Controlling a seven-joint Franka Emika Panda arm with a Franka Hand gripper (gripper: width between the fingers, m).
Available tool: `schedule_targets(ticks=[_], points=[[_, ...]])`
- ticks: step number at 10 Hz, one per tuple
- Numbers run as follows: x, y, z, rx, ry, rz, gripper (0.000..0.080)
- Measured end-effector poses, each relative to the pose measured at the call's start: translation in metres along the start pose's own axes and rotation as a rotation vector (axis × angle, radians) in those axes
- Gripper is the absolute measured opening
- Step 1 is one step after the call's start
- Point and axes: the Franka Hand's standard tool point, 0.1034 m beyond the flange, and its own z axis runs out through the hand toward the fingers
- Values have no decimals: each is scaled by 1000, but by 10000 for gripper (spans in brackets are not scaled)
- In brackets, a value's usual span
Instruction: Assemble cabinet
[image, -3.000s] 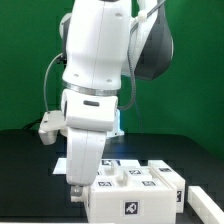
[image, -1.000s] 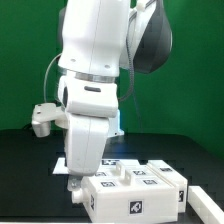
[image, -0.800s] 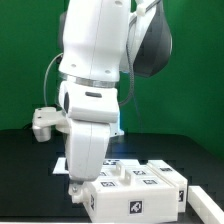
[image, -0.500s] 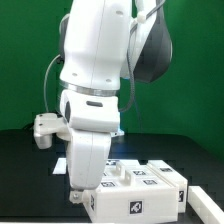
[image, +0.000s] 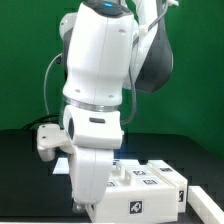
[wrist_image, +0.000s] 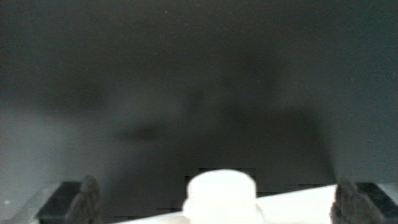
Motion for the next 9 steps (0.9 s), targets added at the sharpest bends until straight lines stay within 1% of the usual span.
schedule_targets(ticks=[1, 5, 7, 8, 9], points=[[2, -1, 4, 7, 1, 2, 649], [3, -5, 14, 23, 2, 26, 649], [3, -6, 16, 26, 2, 39, 649], [3, -6, 16, 26, 2, 46, 542], [3, -6, 16, 26, 2, 50, 542]])
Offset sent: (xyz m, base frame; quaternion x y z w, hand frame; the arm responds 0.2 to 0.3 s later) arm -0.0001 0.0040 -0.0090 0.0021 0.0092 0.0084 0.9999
